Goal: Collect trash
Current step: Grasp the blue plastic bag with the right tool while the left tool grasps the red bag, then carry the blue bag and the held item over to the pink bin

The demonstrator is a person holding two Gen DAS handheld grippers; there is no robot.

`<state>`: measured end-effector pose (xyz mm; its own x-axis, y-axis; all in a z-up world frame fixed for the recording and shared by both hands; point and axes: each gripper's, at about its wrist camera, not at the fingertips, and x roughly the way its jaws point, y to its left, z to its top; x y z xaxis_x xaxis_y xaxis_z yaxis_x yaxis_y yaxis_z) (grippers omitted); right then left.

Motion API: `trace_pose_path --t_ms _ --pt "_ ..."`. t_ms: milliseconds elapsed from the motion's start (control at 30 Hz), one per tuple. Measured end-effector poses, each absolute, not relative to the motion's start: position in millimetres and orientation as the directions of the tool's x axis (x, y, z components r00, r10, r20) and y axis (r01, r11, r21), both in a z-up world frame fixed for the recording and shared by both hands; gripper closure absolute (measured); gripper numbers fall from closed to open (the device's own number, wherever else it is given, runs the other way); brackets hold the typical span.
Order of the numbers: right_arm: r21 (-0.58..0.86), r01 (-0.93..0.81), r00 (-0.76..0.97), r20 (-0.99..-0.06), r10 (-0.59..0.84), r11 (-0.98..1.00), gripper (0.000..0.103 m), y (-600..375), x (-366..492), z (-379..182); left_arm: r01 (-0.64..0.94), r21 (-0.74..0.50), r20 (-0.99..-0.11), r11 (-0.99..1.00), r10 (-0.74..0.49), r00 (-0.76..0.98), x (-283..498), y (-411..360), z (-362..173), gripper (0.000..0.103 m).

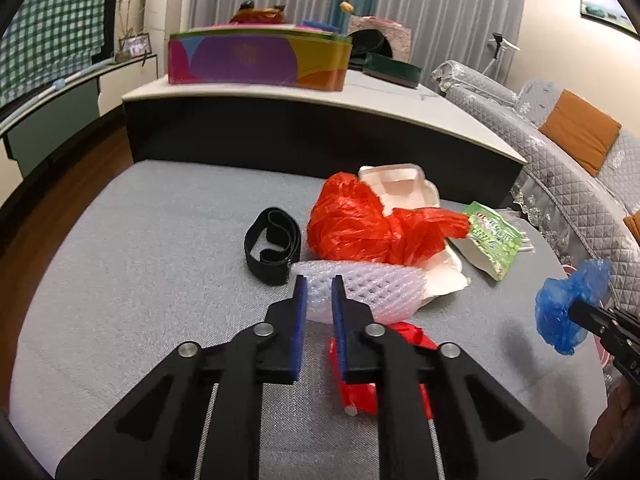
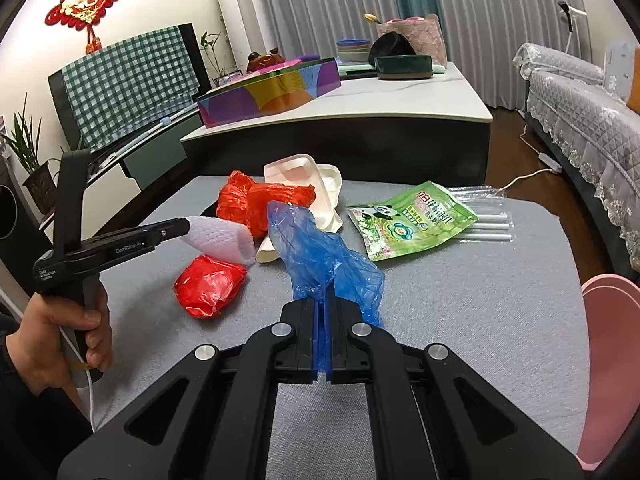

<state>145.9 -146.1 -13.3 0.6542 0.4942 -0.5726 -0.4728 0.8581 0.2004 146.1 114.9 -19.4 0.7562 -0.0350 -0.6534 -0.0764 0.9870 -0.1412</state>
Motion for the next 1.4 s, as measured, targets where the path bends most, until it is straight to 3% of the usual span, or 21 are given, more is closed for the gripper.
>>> trace_pose_path --t_ms 733,1400 --pt "0.168 -0.384 0.756 -0.508 0.413 0.908 0.101 -191.6 118.5 23.1 -0.007 -0.103 -0.540 0.995 -0.050 0.840 105.0 88.7 31.4 0.096" --pt "0.102 -0.255 0.845 -0.460 0.272 0.962 0.101 -247.2 103.6 54.5 0.079 -0.095 -0.518 0.992 -0.117 0.847 99.4 44.6 39.3 0.096"
